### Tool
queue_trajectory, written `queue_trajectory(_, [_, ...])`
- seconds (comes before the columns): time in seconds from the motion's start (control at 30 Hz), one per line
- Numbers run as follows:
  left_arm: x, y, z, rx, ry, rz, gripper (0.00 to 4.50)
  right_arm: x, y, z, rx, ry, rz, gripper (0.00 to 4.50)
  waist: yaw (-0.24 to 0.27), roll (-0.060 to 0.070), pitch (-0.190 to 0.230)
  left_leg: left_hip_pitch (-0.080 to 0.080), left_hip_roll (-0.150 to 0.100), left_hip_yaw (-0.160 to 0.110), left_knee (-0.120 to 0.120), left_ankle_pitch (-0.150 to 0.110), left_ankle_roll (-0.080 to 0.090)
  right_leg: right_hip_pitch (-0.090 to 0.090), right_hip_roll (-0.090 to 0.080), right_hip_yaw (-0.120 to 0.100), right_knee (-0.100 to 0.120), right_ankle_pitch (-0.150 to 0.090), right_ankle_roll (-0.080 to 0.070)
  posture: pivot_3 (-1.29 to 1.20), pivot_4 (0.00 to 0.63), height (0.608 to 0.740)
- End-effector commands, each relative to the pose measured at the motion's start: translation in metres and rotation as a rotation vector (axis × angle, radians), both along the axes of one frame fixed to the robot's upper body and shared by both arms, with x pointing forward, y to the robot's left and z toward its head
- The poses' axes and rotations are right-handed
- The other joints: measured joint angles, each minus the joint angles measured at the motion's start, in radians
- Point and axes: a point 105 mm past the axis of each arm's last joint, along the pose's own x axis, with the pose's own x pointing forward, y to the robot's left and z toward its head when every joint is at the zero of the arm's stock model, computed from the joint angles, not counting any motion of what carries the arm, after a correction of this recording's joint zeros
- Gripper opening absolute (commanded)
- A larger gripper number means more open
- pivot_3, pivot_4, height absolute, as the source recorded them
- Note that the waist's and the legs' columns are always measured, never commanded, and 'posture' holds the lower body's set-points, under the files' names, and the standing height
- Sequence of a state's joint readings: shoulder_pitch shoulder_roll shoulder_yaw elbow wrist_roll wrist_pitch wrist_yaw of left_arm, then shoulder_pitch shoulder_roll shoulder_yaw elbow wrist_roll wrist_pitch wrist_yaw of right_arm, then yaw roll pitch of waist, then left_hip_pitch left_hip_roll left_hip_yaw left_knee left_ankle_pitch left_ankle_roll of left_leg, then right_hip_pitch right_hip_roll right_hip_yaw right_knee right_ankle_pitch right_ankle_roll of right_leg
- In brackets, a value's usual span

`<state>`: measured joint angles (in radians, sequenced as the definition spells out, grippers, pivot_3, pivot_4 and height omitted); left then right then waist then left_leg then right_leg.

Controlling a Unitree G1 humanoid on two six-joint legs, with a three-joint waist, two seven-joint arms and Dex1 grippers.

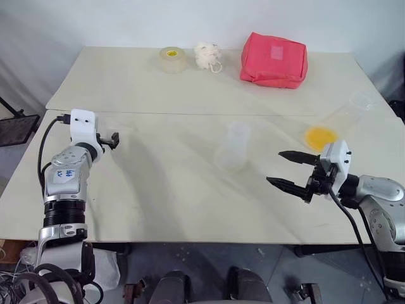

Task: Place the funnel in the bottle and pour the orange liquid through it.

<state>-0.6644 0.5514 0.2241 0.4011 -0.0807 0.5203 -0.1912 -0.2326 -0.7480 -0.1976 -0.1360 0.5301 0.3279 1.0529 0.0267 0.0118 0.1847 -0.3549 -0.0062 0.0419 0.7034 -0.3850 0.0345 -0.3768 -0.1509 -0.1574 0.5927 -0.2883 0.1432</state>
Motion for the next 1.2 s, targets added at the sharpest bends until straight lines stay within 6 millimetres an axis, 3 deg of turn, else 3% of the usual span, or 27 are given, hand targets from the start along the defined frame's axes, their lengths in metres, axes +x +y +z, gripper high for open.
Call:
queue_trajectory(0.03, [0.001, -0.008, 0.012, 0.038, -0.046, -0.051, 4.08, -0.002, -0.002, 0.014, -0.014, -0.051, 0.003, 4.50, -0.001, 0.000, 0.000, 0.000, 0.000, 0.000, 0.000, 0.000, 0.000, 0.000, 0.000, 0.000, 0.000, 0.000, 0.000, 0.00, 0.150, 0.740])
queue_trajectory(0.2, [0.004, -0.019, 0.010, 0.033, -0.059, -0.121, 2.61, -0.003, -0.001, 0.013, -0.014, -0.048, -0.001, 4.50, 0.000, 0.000, 0.000, 0.000, 0.000, 0.000, 0.000, 0.000, 0.000, 0.000, 0.000, 0.000, 0.000, 0.000, 0.000, 0.00, 0.150, 0.740])
queue_trajectory(0.47, [0.000, -0.016, 0.015, 0.040, -0.059, -0.155, 0.06, -0.002, -0.002, 0.014, -0.013, -0.052, -0.008, 4.50, -0.001, 0.000, 0.000, 0.000, 0.000, 0.000, 0.000, 0.000, 0.000, 0.000, 0.000, 0.000, 0.000, 0.000, 0.000, 0.00, 0.150, 0.740])
queue_trajectory(0.63, [-0.006, -0.016, 0.016, 0.038, -0.053, -0.159, 0.06, -0.002, -0.003, 0.014, -0.012, -0.051, -0.009, 4.50, -0.001, 0.000, 0.000, 0.000, 0.000, 0.000, 0.000, 0.000, 0.000, 0.000, 0.000, 0.000, 0.000, 0.000, 0.000, 0.00, 0.150, 0.740])
queue_trajectory(0.73, [-0.012, -0.022, 0.017, -0.096, -0.048, -0.193, 0.06, -0.001, -0.003, 0.014, -0.012, -0.053, -0.009, 4.50, -0.001, 0.000, 0.000, 0.000, 0.001, 0.000, 0.000, 0.000, 0.000, 0.000, 0.000, 0.000, 0.000, 0.000, 0.000, 0.00, 0.150, 0.740])
queue_trajectory(0.8, [-0.018, -0.026, 0.020, -0.086, -0.057, -0.214, 0.06, -0.001, -0.002, 0.014, -0.011, -0.054, -0.008, 4.50, -0.001, 0.000, 0.000, 0.000, 0.001, -0.001, 0.000, 0.000, 0.000, 0.000, 0.000, 0.000, 0.000, 0.000, 0.000, 0.00, 0.150, 0.740])
queue_trajectory(1.2, [-0.073, -0.083, 0.063, -0.107, -0.150, -0.673, 0.06, 0.001, -0.005, 0.017, -0.010, -0.066, -0.003, 4.50, -0.003, 0.000, 0.000, 0.000, 0.004, -0.001, 0.000, 0.000, 0.000, 0.000, -0.001, 0.001, 0.000, 0.000, 0.000, 0.00, 0.150, 0.740])
